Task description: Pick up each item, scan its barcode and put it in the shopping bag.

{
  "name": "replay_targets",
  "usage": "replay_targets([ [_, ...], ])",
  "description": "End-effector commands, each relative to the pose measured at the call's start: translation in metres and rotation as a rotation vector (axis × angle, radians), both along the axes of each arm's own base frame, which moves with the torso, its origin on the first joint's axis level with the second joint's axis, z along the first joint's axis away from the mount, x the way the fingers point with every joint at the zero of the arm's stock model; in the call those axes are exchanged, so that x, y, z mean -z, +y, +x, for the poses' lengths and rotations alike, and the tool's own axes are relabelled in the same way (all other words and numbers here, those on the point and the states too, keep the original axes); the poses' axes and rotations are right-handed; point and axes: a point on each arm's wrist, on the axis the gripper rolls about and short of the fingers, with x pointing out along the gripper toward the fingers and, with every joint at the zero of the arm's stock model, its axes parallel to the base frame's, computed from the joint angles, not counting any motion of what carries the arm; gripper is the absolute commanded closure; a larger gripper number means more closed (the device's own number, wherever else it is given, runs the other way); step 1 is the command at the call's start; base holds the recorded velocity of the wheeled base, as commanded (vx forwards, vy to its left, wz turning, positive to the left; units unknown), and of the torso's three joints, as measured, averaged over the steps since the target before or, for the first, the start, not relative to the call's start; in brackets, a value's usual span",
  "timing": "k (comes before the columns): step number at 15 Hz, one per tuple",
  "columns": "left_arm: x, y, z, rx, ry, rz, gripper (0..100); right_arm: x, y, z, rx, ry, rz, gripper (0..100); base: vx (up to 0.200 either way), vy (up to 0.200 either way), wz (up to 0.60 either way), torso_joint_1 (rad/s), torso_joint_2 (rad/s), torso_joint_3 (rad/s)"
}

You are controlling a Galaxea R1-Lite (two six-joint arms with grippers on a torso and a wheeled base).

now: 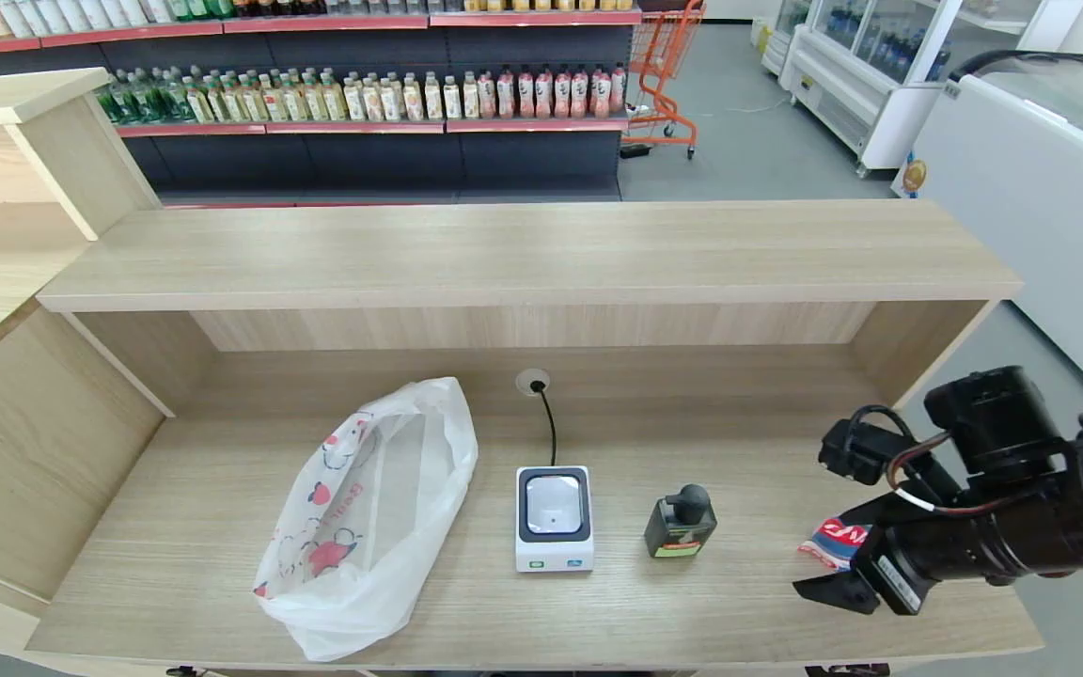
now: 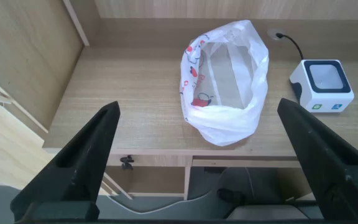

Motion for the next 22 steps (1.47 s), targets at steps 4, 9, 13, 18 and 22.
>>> replay_targets([
  [4,0.0,0.0,0.0,0.001,0.001,0.0,0,0.033,0.041,0.047,-0.098,-0.024,0.004,0,0.0,0.0,0.0,0.0,0.0,0.0],
  [9,0.0,0.0,0.0,-0.001,0.001,0.0,0,0.056,0.071,0.067,-0.17,-0.072,0.012,0,0.0,0.0,0.0,0.0,0.0,0.0],
  [13,0.0,0.0,0.0,0.001,0.001,0.0,0,0.067,0.076,0.077,-0.234,-0.113,-0.023,0,0.0,0.0,0.0,0.0,0.0,0.0],
  [18,0.0,0.0,0.0,0.001,0.001,0.0,0,0.071,0.094,0.087,-0.267,-0.131,-0.008,0,0.0,0.0,0.0,0.0,0.0,0.0],
  [22,0.0,0.0,0.0,0.001,0.001,0.0,0,0.074,0.1,0.091,-0.285,-0.159,0.012,100,0.0,0.0,0.0,0.0,0.0,0.0],
])
